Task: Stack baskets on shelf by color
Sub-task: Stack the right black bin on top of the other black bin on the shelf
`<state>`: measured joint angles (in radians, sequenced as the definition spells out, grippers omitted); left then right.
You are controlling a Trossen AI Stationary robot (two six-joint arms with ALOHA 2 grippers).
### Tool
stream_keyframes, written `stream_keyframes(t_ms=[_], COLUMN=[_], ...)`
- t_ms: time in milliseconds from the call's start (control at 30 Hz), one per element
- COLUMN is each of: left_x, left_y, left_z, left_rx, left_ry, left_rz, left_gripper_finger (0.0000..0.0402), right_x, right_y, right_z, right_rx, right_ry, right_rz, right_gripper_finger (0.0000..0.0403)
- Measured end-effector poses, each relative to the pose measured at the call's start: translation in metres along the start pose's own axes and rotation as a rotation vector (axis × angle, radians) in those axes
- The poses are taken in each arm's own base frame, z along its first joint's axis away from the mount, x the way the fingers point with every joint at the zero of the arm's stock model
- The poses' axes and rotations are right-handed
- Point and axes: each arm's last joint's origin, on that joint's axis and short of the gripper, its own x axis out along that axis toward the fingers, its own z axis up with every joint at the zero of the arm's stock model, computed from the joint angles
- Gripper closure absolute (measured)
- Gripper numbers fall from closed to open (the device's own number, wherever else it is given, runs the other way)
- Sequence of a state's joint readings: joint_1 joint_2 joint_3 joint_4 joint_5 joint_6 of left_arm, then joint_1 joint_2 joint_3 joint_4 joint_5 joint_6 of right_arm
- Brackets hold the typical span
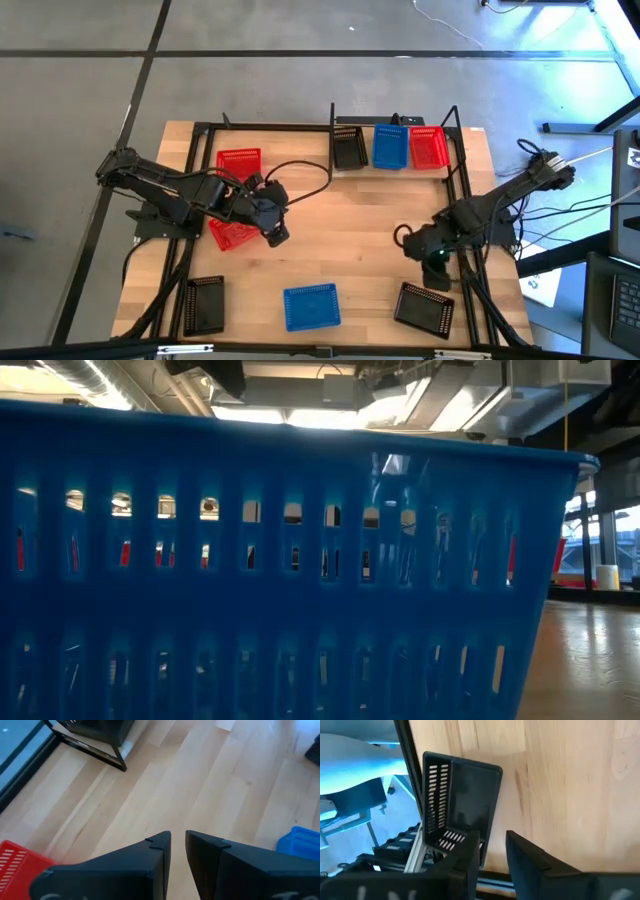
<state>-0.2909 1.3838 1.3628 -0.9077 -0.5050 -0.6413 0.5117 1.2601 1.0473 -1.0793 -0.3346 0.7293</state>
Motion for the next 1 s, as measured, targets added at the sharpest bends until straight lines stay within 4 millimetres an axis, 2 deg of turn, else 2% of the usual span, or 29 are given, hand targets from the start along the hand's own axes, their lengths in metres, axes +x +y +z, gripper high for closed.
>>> stream_keyframes(t_ms=[167,333,567,733,1000], left_x=[-0.001,-0.004,-0.009,-0.010,-0.011], left_y=[-0.001,-0.008,-0.015,-0.017,-0.018], left_z=[-0.001,-0.005,-0.010,-0.012,-0.012], left_rx=[0.008,0.122,0.173,0.183,0.184], left_ry=[0.001,0.022,0.045,0.046,0.046], left_rz=[-0.006,-0.063,-0.123,-0.132,-0.132], left_gripper_finger=[0.0351,0.0351,0.0351,0.0351,0.0351], right_x=[0.014,0.030,0.064,0.085,0.105], right_y=[0.004,0.012,0.021,0.020,0.016], right_z=[0.011,0.019,0.025,0.028,0.033], right_rx=[0.044,0.083,0.125,0.121,0.102], right_ry=[0.006,0.034,0.097,0.125,0.171], right_rz=[0.001,0.022,-0.038,-0.118,-0.176], right_gripper_finger=[0.0309,0.0309,0.0309,0.0309,0.0309])
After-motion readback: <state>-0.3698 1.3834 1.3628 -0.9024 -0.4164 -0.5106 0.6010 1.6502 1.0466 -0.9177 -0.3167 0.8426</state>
